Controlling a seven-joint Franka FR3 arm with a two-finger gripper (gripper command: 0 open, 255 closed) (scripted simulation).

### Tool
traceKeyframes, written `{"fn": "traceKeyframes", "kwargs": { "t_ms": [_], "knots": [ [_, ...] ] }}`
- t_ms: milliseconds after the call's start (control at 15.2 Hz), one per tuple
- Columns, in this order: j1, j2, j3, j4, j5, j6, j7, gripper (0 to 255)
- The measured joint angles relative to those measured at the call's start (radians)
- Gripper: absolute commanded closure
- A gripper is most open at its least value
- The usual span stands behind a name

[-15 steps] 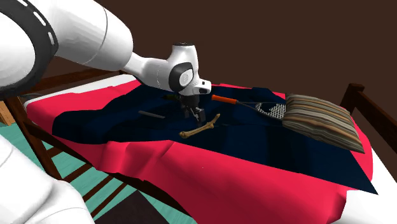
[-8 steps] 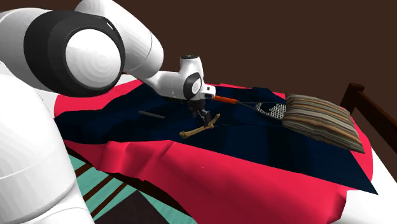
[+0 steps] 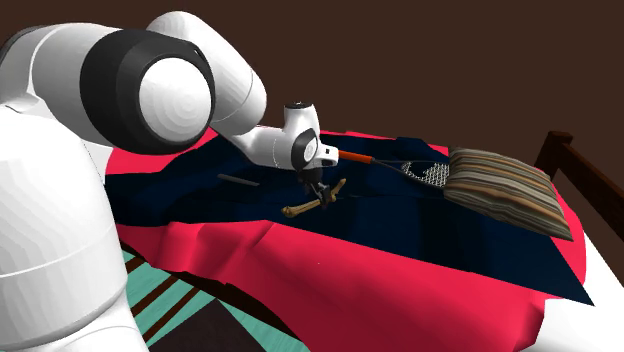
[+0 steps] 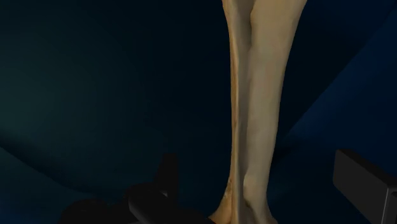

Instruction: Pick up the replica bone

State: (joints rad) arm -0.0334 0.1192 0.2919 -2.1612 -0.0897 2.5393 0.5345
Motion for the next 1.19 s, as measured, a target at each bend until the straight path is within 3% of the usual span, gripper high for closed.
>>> {"fn": "traceKeyframes", "kwargs": {
  "t_ms": [66, 726, 1188],
  "knots": [
    [0.0, 0.002, 0.0, -0.001, -0.001, 0.003, 0.001, 255],
    [0.0, 0.003, 0.0, -0.002, -0.002, 0.007, 0.001, 255],
    [-0.004, -0.038, 0.004, 0.033, 0.024, -0.068, -0.019, 255]
  ]
}}
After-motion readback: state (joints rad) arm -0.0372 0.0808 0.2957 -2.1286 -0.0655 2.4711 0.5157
